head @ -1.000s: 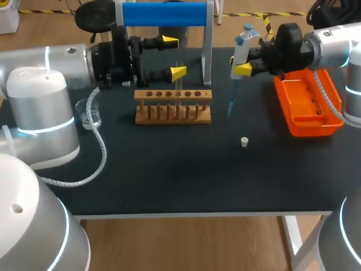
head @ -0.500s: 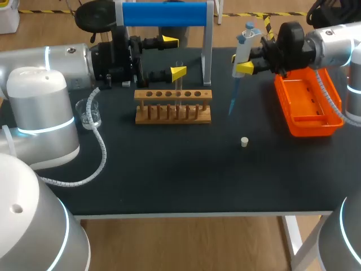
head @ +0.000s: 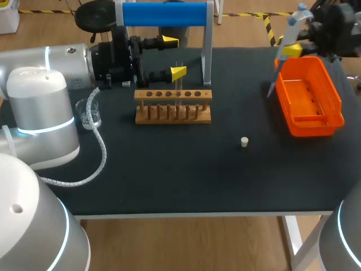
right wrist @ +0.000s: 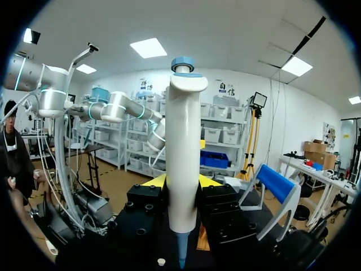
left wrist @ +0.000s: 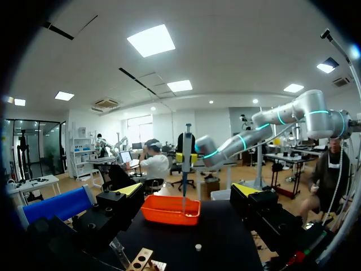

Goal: Invert the test tube, pick up the pipette, mount the tip to pipette, aspirate from beaker and dispense into the tube, eject the tip, return the pipette, and cap with the stopper.

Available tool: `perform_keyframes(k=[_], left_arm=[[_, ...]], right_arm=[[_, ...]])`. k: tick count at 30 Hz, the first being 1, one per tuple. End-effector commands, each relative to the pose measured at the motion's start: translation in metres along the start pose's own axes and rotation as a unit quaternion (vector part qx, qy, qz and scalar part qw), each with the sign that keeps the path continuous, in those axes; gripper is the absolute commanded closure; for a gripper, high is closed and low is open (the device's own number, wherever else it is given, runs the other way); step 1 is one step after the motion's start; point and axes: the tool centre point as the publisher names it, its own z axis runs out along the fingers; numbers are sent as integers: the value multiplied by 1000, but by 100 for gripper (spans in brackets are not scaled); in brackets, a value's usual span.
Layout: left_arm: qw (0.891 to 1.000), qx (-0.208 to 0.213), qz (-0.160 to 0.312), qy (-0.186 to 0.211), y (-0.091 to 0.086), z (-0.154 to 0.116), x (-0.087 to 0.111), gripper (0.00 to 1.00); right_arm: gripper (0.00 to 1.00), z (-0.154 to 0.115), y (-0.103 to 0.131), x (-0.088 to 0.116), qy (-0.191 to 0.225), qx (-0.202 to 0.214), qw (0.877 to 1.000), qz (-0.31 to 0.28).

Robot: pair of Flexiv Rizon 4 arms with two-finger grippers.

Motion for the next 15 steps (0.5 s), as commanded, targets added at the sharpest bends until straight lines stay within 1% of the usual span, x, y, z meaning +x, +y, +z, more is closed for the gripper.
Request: perform_keyframes(k=[1,8,12,15], left_arm=[[1000,1,0,-1,1,1,0,0],[1000,1,0,-1,1,1,0,0],[1000,1,0,-1,1,1,0,0],[1000,1,0,-1,1,1,0,0]], right_arm=[[100,-50,5,-2,0,6,1000,-9],[100,-100,-2,-14,-13,1,1000,-16],[100,-123,-5,-19,-15,-1,1000,-18],[100,-136,-7,-21,-20,-11,1000,-10]])
